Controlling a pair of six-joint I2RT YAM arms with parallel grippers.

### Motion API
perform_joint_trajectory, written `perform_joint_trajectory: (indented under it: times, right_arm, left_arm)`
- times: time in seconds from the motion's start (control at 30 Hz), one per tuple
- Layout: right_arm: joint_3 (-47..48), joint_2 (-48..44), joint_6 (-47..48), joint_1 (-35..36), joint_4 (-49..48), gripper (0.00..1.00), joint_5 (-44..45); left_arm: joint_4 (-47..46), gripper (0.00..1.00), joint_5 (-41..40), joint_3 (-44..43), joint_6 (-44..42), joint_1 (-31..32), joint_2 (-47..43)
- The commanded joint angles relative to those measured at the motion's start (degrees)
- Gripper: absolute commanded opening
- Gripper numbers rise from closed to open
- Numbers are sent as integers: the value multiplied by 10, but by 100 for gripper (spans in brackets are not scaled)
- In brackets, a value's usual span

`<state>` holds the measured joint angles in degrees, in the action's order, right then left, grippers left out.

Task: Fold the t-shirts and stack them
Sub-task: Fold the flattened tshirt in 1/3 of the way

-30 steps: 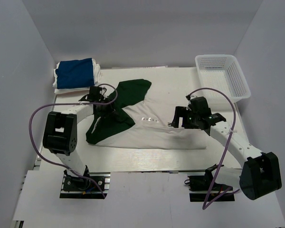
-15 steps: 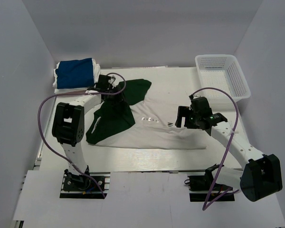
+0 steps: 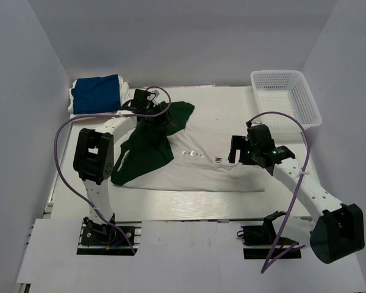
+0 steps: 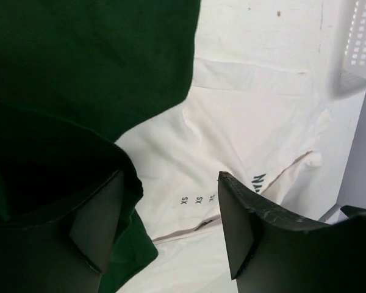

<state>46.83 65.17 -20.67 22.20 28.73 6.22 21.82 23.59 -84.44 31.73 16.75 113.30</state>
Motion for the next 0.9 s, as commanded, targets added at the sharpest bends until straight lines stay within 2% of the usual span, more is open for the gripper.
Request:
perform_joint_trajectory:
  times: [0.0,0.13,0.3,0.5,0.67,0.8,0.87]
  right_arm:
    - [2,-21,2,-1,-5,90,13]
    - [-5,-24,4,-2,-8,90,13]
    - [-12,-20,5,0,-17,90,4]
    - [-17,-23,10,-1,-20,90,7]
    - [-12,-23,28,-1,-23,90,-14]
    - [-17,-25,39,-1,-39,90,-30]
    - [-18,-22,43,0,-52,90,-38]
  left_arm:
    - [-18,72,34,-15,-9,9,4]
    - [-31,72,58,-27,-14,14,26]
    - [-62,65,112,-67,-20,31,75]
    - [-91,65,104,-122,-14,42,131]
    - [-71,65,87,-188,-14,43,139]
    - [-80,72,60,-153,-40,43,48]
    - [-88,81,52,-105,-46,43,4]
